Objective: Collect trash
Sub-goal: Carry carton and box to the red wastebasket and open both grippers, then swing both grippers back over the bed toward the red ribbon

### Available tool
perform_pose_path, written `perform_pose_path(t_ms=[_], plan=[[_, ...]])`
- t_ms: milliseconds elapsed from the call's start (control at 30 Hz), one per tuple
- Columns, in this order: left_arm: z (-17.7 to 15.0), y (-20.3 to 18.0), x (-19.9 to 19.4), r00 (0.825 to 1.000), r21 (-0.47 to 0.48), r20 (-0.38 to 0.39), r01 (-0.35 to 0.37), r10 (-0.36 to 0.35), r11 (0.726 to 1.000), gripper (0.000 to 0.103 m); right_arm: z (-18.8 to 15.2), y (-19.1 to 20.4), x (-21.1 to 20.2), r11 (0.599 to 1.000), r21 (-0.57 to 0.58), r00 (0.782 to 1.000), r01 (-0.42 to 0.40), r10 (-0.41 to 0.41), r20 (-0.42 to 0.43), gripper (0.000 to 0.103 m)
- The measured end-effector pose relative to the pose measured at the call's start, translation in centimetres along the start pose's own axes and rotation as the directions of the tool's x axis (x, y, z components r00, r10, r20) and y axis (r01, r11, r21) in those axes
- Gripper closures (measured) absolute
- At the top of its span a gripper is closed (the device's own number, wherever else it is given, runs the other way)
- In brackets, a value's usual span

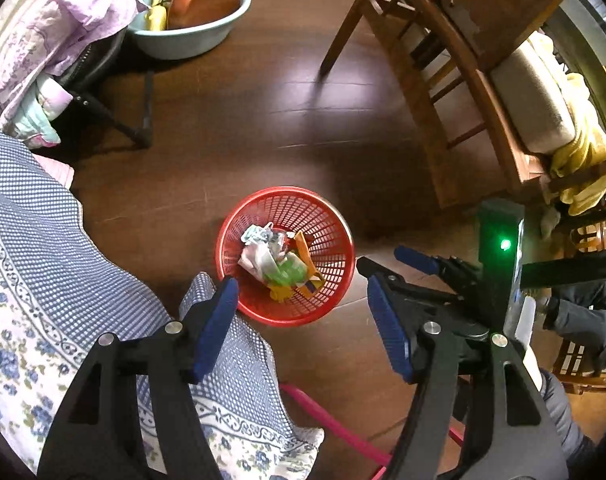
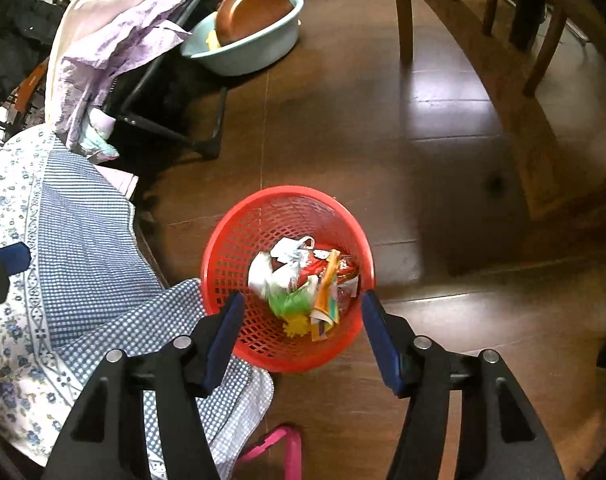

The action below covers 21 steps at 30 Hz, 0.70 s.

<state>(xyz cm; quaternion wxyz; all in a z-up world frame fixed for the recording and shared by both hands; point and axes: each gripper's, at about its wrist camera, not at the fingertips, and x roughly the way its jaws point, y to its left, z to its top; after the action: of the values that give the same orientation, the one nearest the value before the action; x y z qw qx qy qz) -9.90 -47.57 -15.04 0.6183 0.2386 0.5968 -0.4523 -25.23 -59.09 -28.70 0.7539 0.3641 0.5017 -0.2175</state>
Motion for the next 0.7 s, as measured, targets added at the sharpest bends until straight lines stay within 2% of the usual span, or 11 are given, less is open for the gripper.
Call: perform_pose_path(t_ms=[133,300,433,533,633,700], plan=[[-0.4,-0.2,-2.5,0.998,-0.005,0.064,-0.019,0.019,1.0,0.037,0.5,1.1,-2.1,1.0,-0.03,0.999,0.003,-0.002,0.034,0.041],[-1.0,0.1,-7.1,0.985,-0.026,0.171,-0.029,0.033,0.999,0.034,1.1,3.5,-5.4,0.996,-0.082,0.995,0.021,-0.013,0.102,0.039],[-2.4,1.6,-11.1,0.968,-0.055,0.238,-0.075,0.085,0.996,0.031,1.4,5.8,-7.6,0.992,-0.129,0.99,0.007,0.01,0.137,0.036],[-3.6,3.4,-13.5,0.956,-0.095,0.275,-0.081,0.104,0.992,0.031,1.6,8.0,-9.0,0.986,-0.167,0.987,-0.01,0.037,0.157,0.035],[-5.5,5.8,-16.1,0.936,-0.158,0.315,-0.114,0.159,0.981,0.031,1.5,10.5,-10.3,0.977,-0.214,0.984,-0.024,0.061,0.168,0.034],[-6.6,7.2,-17.4,0.924,-0.19,0.329,-0.136,0.194,0.972,0.03,1.3,12.6,-11.1,0.968,-0.25,0.982,-0.029,0.074,0.175,0.029]])
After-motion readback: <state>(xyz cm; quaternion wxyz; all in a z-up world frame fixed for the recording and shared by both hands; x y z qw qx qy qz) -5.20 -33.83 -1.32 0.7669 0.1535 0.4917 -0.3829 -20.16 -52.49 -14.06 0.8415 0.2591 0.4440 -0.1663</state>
